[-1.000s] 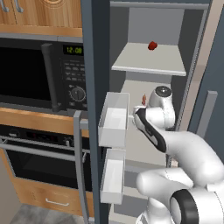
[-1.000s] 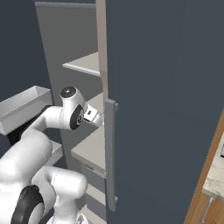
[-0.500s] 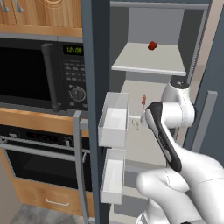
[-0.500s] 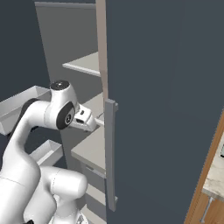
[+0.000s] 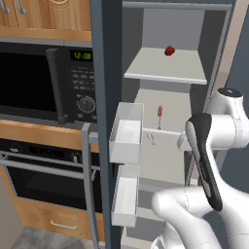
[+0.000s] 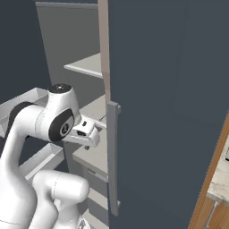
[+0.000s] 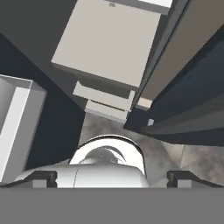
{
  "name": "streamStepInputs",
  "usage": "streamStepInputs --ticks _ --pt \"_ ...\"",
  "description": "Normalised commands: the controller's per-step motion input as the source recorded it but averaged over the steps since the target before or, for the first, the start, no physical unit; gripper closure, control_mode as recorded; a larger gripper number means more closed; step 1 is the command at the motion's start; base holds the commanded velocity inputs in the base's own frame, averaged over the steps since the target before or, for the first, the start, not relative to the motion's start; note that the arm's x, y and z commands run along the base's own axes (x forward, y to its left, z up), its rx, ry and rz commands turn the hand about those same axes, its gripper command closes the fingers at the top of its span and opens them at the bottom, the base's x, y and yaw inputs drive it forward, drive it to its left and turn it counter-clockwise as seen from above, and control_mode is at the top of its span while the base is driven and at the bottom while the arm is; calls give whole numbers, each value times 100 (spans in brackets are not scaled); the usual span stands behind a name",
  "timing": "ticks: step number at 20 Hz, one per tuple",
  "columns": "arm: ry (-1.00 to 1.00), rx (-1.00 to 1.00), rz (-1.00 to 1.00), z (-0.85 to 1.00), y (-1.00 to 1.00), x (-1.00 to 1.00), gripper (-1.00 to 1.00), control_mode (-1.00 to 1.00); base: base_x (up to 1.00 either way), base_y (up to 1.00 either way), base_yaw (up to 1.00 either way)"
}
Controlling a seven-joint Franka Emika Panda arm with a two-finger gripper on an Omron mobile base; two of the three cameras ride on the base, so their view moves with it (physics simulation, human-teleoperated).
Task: Store the kebab skewer in the freezer for long-term storage. Close the freezer door after placing the cooked food.
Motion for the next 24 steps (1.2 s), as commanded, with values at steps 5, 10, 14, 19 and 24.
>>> streamStepInputs --ticks 5,10,14,19,24 --pt "4 0 0 31 1 -68 -100 -100 0 0 0" --pt "14 -3 -1 9 23 -18 -100 -100 0 0 0" --pt "11 0 0 -2 20 0 -100 -100 0 0 0" --pt "0 0 0 0 0 0 -100 -100 0 0 0" --pt "0 0 0 0 0 -5 -100 -100 0 0 0"
